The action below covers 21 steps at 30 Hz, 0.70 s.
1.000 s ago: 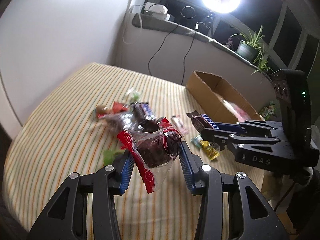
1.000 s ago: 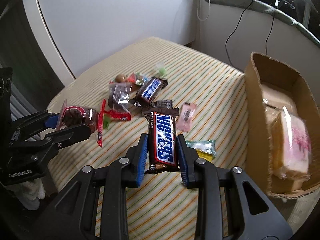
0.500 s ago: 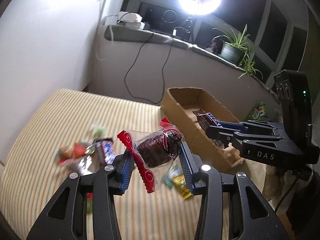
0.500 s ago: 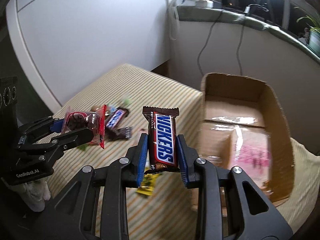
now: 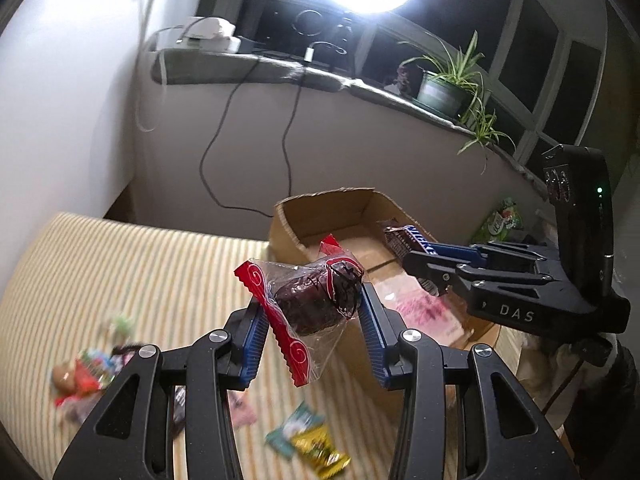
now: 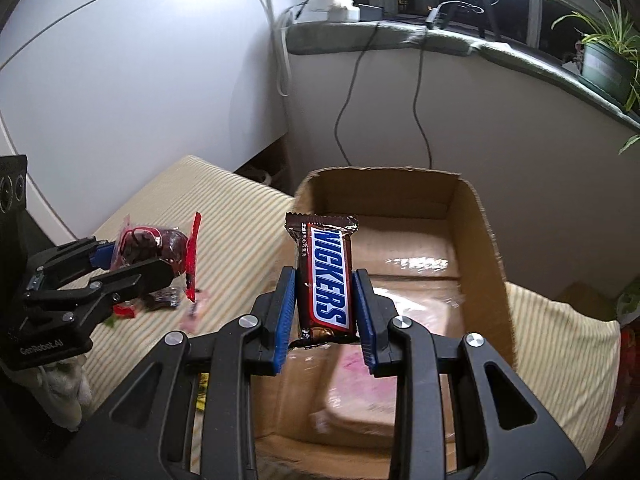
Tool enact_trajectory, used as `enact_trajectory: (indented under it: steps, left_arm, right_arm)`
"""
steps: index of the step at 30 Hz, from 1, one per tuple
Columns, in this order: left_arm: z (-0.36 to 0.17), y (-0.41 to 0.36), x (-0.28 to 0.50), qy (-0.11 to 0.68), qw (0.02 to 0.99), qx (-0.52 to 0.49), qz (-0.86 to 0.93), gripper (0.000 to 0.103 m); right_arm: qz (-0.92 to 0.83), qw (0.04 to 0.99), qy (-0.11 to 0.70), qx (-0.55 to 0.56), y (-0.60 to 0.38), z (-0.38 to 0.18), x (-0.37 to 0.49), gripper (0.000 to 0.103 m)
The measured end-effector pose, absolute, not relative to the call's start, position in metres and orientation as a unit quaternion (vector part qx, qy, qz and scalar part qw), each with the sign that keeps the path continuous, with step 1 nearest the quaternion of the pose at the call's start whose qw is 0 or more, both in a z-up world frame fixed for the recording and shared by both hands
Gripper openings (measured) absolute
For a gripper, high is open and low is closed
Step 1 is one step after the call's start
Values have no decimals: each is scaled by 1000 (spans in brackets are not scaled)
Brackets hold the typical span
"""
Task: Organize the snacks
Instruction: 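Carry the Snickers bar into the box with the right gripper while the left gripper drops the chocolate pack in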
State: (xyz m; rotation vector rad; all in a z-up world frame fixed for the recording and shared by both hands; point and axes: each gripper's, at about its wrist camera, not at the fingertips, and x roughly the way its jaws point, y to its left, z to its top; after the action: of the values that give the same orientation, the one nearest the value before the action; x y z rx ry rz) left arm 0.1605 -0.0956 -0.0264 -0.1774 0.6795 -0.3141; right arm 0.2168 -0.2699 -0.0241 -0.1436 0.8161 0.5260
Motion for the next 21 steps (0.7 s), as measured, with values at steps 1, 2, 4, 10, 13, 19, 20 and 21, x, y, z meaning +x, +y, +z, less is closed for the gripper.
enact_trajectory:
  steps: [1,2,4,10,13,19,20,21]
  left_arm:
    - [-26,-100,165,331,927,-83,-156,42]
    - [-25,-105,170,331,927,-79,-159,42]
    - [-25,-112,179,331,927,-73,-164,42]
    - [-29,-128,204,337,923,-64,-173,42]
    - [-35,-133,214,343,920,-65,-175,42]
    - [-40,-141,223,347,918,-62,-179,42]
    - [-41,-142,224,349,918,-61,-179,42]
    - [-42,-143,225,350,917,-60,-180,42]
  right_arm:
    - [249,883,393,-68,-274,-25,223,30]
    - [247,883,393,-68,-276,-26,226,29]
    - [242,883,397,-65,-283,-27,235,29]
    - [229,883,406,-62,-299,-32,258,30]
    - [223,882,411,-59,-306,-34,270,30]
    - [215,880,420,-62,-312,-42,285,30]
    - [214,879,421,-63,-312,-43,287,30]
    - [214,879,422,-63,-313,-44,289,30]
